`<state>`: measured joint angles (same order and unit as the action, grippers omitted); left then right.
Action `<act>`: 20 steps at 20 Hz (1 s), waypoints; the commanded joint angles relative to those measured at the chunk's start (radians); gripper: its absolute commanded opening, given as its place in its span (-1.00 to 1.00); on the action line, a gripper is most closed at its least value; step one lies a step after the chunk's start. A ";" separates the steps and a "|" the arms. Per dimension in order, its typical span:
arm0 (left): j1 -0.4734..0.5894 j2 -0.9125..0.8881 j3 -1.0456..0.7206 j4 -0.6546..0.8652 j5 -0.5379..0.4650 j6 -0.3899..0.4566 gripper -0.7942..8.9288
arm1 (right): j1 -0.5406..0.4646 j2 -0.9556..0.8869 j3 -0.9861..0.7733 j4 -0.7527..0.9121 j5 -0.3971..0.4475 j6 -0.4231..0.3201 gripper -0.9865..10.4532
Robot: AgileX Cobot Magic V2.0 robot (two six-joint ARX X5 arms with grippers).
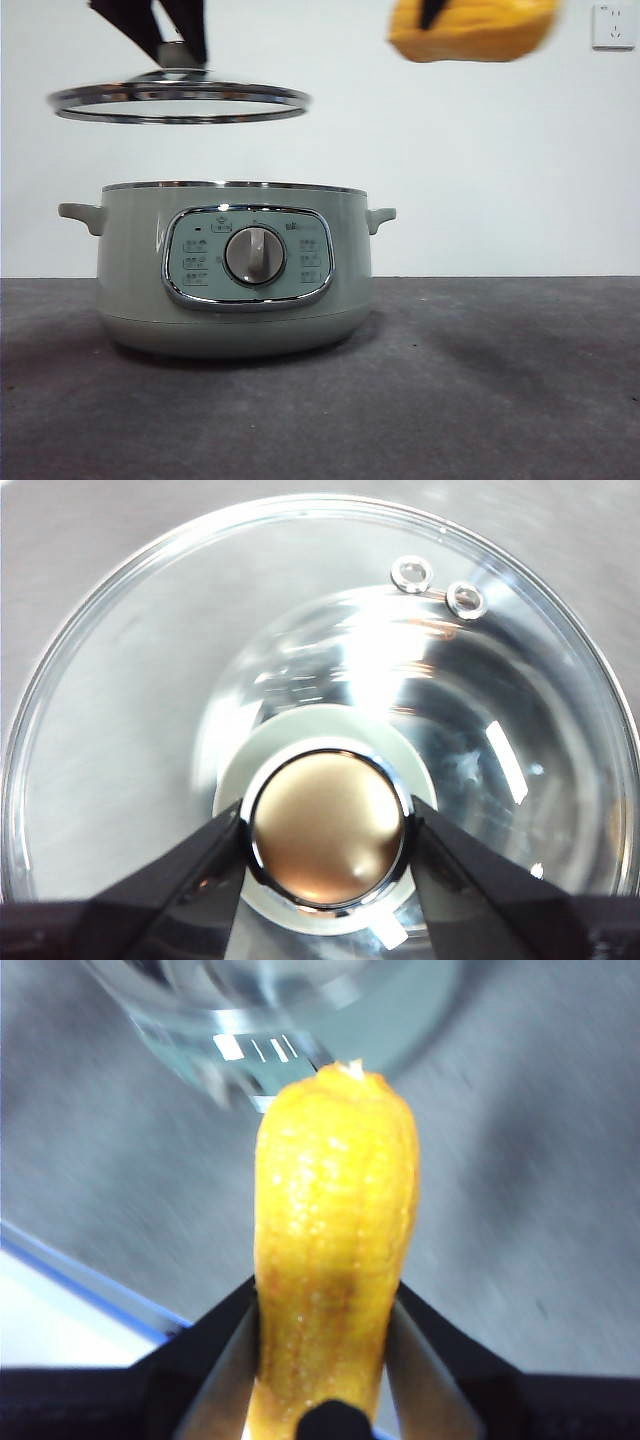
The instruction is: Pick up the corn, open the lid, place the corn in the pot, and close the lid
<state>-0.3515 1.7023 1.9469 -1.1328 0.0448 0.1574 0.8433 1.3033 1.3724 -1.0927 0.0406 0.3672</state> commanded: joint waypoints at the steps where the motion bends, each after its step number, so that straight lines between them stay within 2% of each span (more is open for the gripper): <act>1: 0.055 -0.045 0.007 0.027 0.002 0.012 -0.86 | 0.000 0.092 0.086 0.027 -0.008 -0.005 -0.85; 5: 0.174 -0.097 0.007 0.027 0.003 0.011 -0.86 | -0.001 0.304 0.304 0.055 -0.008 -0.055 -0.85; 9: 0.248 -0.120 0.007 0.027 0.003 0.011 -0.86 | -0.019 0.509 0.509 0.077 -0.007 -0.084 -0.85; 14: 0.273 -0.124 0.007 0.027 0.003 0.011 -0.86 | -0.076 0.711 0.671 0.130 -0.017 -0.085 -0.85; 20: 0.273 -0.124 0.007 0.027 0.004 0.011 -0.86 | -0.126 0.869 0.740 0.197 -0.071 -0.083 -0.82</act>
<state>-0.0811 1.5970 1.9469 -1.1374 0.0418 0.1574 0.7113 2.1609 2.1075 -0.8993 -0.0277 0.2909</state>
